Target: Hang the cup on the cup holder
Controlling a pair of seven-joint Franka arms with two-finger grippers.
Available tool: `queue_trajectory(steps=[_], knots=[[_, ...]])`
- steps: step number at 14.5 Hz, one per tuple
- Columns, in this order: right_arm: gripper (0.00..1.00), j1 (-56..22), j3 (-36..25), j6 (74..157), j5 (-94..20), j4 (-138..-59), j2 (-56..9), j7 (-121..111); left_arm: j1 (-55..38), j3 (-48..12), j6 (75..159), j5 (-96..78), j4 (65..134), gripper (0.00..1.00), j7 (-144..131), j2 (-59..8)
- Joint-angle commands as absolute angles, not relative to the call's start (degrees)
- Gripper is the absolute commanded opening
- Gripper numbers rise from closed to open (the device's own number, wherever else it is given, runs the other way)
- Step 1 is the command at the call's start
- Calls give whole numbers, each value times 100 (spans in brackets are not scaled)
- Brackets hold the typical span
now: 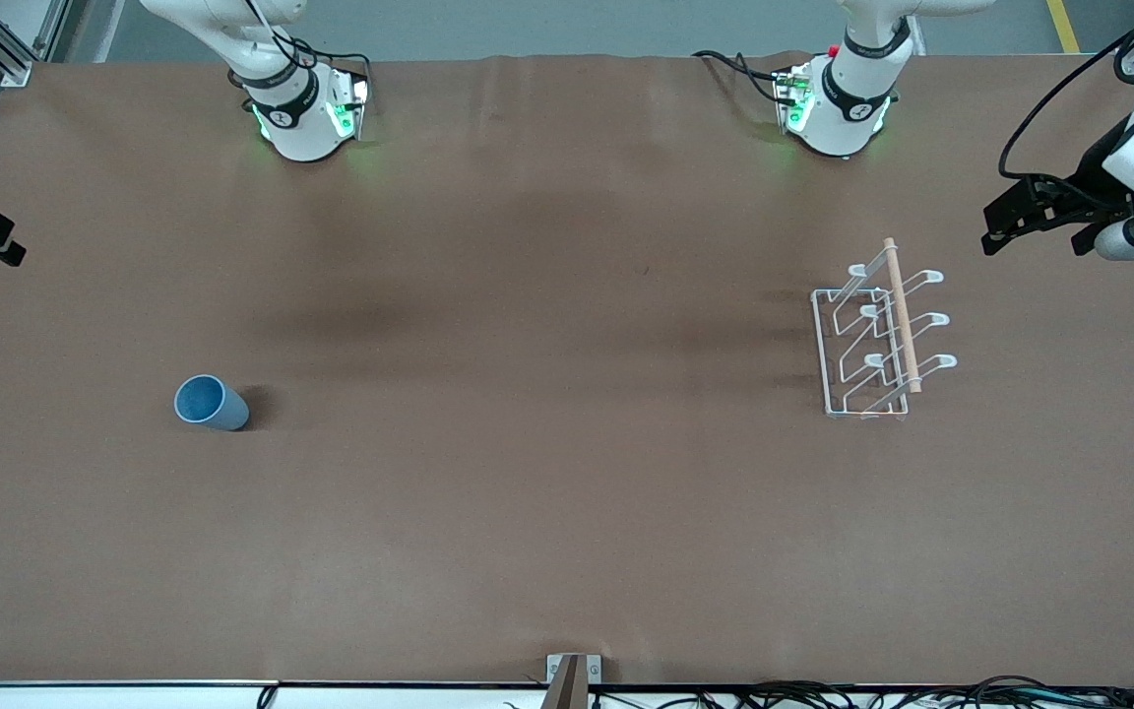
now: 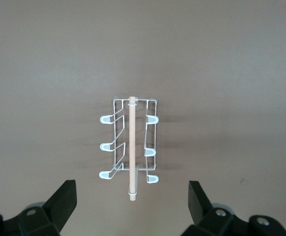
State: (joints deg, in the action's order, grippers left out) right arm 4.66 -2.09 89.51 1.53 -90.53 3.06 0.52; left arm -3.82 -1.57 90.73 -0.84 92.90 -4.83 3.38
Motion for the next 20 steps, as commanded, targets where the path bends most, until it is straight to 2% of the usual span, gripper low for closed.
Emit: queue_trajectory(steps=[1, 5, 9, 17, 20], knots=[[100, 475, -193, 8824, 176, -9044, 211, -113, -422, -158, 9053, 44, 9246, 100, -554, 282], [100, 501, -193, 9376, 176, -9543, -175, -246, -422, -158, 9053, 44, 9237, 100, -554, 273], [100, 527, -193, 10579, 158, -10448, -447, -430, -422, -167, 9053, 35, 9237, 100, -554, 272], [100, 720, -193, 12680, 158, -11433, -1423, -1159, -439, -167, 9062, 35, 9237, 100, -545, 237], [100, 747, -193, 13139, 158, -11681, -1642, -1160, -457, -167, 9062, 44, 9246, 100, -483, 237]])
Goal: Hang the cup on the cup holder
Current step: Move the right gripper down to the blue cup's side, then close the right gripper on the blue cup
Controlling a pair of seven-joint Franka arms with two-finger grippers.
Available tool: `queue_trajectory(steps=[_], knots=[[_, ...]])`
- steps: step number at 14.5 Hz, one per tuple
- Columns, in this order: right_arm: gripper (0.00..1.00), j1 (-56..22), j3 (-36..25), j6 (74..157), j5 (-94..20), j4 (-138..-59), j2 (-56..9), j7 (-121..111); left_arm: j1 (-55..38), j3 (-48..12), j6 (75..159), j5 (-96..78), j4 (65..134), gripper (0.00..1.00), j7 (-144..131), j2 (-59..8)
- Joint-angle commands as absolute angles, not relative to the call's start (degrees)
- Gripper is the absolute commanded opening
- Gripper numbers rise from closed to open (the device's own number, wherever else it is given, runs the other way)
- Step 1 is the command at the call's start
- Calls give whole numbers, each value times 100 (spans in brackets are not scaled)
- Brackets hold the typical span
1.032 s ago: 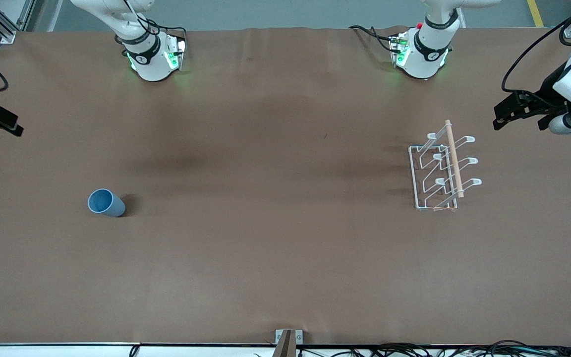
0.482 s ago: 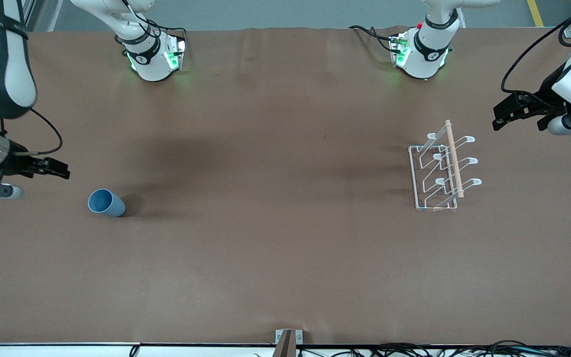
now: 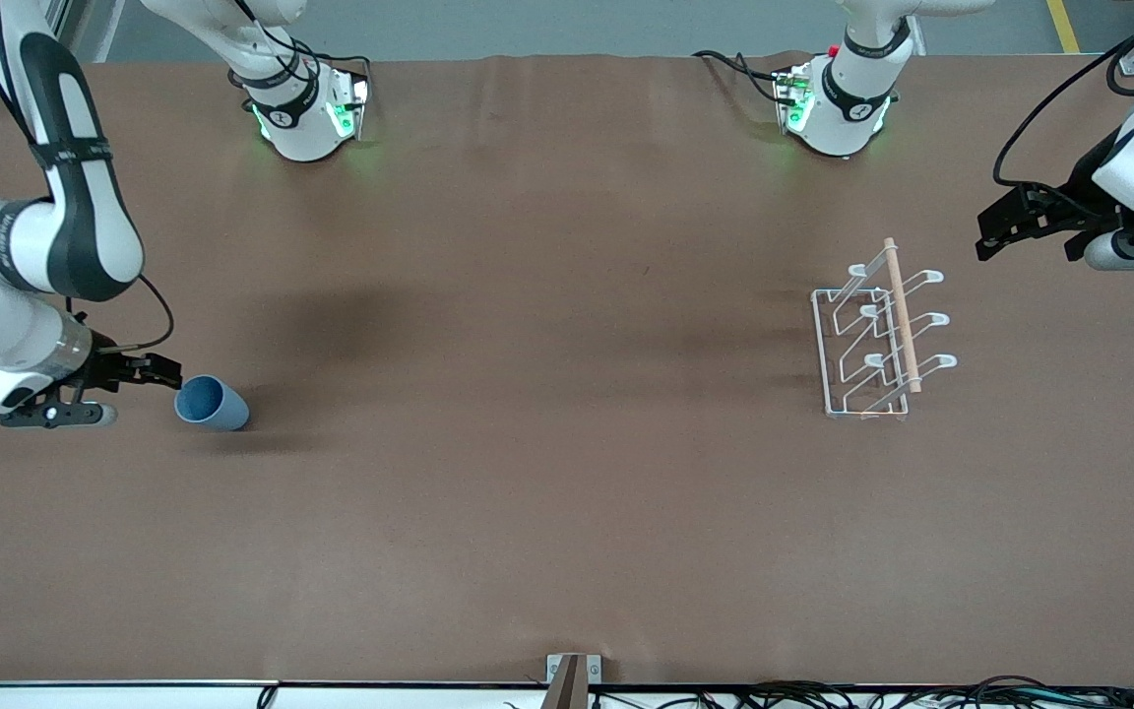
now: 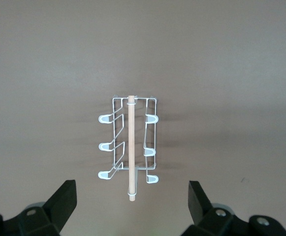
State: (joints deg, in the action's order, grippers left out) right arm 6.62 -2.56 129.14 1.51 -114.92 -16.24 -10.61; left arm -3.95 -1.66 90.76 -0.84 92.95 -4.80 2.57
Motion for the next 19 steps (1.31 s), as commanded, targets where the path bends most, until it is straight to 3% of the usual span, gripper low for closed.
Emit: queue_trajectory(steps=[1, 5, 9, 11, 17, 18, 19], knots=[[100, 756, -185, 13296, 132, -11681, -1774, -1160, -457, -167, 9062, 35, 9246, 100, -501, 229], [100, 712, -185, 13911, -114, -11663, -2135, -1160, -457, -167, 9062, 9, 9237, 100, -510, 237], [97, 694, -185, 13948, -114, -11707, -2259, -1160, -457, -167, 9070, 9, 9246, 100, -510, 237], [82, 703, -185, 13966, -114, -11690, -2346, -1169, -457, -167, 9070, 9, 9246, 100, -510, 229], [23, 721, -176, 13983, -123, -11646, -2382, -1160, -457, -158, 9079, 9, 9246, 100, -510, 229], [6, 721, -176, 13975, -132, -11646, -2399, -1151, -448, -167, 9079, 9, 9237, 100, -510, 220], [0, 721, -167, 13949, -123, -11619, -2399, -1125, -457, -167, 9079, 9, 9229, 100, -518, 202]])
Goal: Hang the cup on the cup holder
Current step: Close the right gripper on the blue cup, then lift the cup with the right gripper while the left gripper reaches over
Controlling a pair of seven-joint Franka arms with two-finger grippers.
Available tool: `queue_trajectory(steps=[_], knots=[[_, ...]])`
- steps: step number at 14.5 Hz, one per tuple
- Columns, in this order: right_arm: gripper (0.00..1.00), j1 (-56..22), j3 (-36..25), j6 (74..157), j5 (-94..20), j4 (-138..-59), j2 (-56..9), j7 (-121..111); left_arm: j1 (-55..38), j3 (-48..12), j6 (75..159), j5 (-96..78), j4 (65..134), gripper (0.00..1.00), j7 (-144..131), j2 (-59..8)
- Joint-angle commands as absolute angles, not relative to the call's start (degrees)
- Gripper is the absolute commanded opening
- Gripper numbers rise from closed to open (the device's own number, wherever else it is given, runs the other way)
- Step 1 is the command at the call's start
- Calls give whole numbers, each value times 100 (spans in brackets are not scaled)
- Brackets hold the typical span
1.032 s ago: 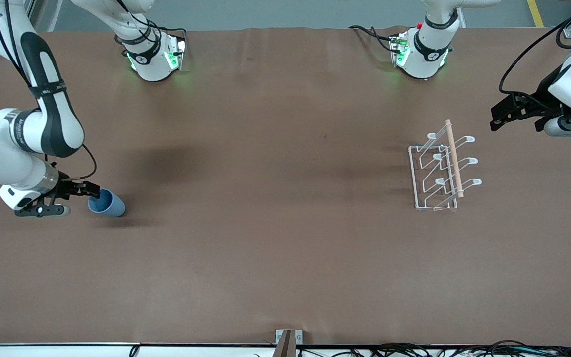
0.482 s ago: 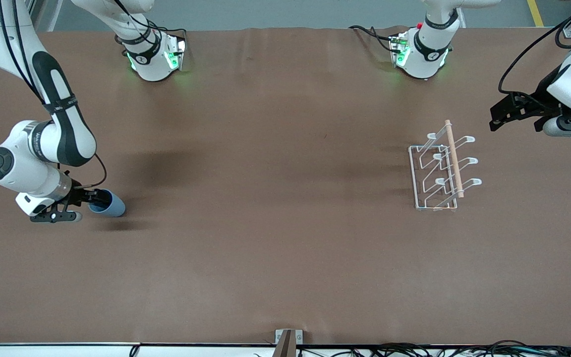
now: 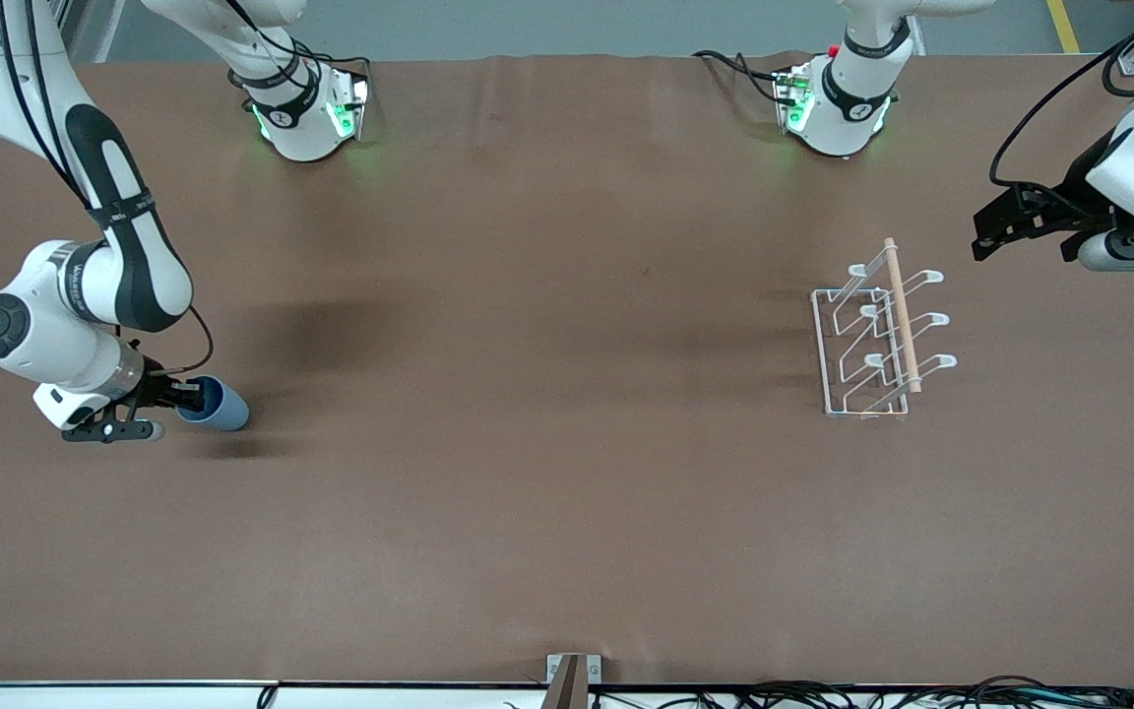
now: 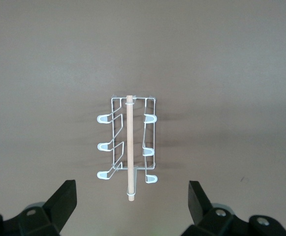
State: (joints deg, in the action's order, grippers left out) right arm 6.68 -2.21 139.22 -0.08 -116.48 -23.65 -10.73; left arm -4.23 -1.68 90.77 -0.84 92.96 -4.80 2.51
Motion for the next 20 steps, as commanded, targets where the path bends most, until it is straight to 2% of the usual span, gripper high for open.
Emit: queue_trajectory(steps=[1, 4, 9, 12, 17, 20], knots=[[0, 729, -167, 13913, -132, -11584, -2391, -1116, -457, -167, 9079, 9, 9229, 100, -519, 193], [0, 703, -141, 13713, -123, -11532, -2260, -1142, -466, -167, 9088, 26, 9211, 100, -527, 193], [1, 580, -9, 11194, -201, -10049, -1987, -1116, -457, -158, 9088, 9, 9211, 100, -475, 185], [1, 589, 88, 10015, -1797, -9861, -1793, -1142, -448, -158, 9088, 44, 9193, 100, -413, 185], [1, 344, 158, 8327, -3521, -9879, -1723, -1151, -475, -167, 9105, -35, 9070, 100, 24, 62], [1, -236, 158, 7911, -4138, -9870, -1714, -1099, -597, -211, 9097, -122, 8974, 100, 1427, 0]])
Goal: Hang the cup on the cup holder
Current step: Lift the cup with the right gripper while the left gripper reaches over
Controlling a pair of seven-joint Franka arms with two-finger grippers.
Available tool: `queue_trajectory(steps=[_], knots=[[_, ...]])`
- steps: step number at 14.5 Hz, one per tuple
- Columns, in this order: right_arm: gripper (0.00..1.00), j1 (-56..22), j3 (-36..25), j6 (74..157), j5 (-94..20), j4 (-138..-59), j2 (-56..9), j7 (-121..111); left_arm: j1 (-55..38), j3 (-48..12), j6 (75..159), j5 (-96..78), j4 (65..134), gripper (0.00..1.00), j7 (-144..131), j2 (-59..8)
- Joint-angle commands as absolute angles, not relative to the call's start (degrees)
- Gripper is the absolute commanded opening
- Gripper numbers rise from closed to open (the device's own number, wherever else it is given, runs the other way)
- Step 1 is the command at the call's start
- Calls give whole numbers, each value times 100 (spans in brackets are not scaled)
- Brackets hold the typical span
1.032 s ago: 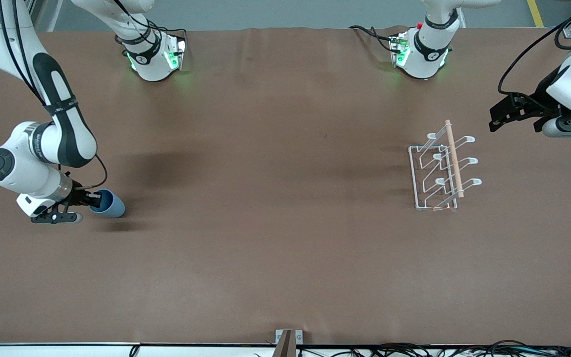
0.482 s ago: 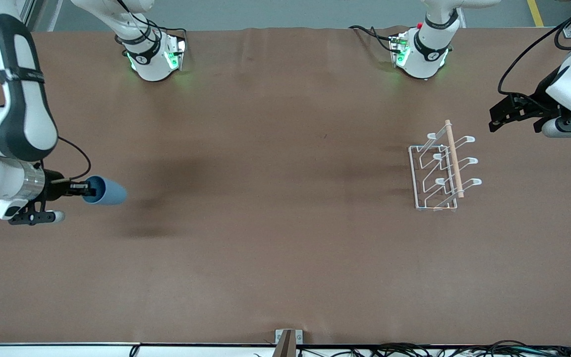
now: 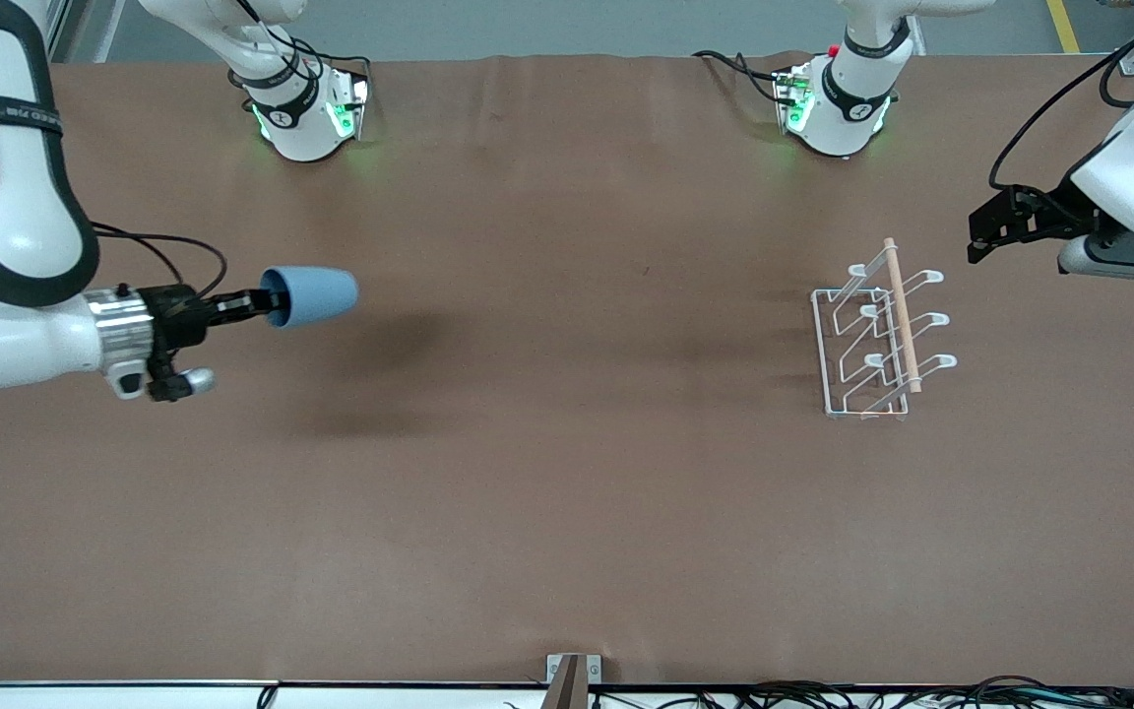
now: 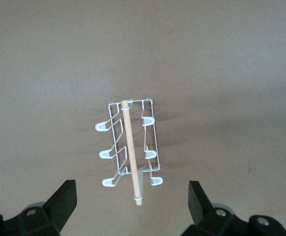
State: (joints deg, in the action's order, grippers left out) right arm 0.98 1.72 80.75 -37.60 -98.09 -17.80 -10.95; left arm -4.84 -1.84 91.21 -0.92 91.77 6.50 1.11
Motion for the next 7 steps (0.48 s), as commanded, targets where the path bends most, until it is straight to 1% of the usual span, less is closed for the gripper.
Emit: queue_trajectory(steps=[1, 4, 6, 7], knots=[[1, -403, 158, 7893, -4314, -9879, -1714, -1081, -606, -211, 9097, -245, 8974, 100, 1894, -9], [1, -938, 149, 7945, -4867, -9905, -1731, -1055, -598, -220, 9088, -999, 8939, 100, 3477, -62], [1, -1326, 141, 8076, -5106, -9914, -1740, -1020, -729, -316, 9062, -1667, 8886, 100, 3594, -88], [1, -1466, 149, 8269, -5193, -9975, -1740, -933, -851, -403, 9053, -1879, 8886, 100, 3595, -131]])
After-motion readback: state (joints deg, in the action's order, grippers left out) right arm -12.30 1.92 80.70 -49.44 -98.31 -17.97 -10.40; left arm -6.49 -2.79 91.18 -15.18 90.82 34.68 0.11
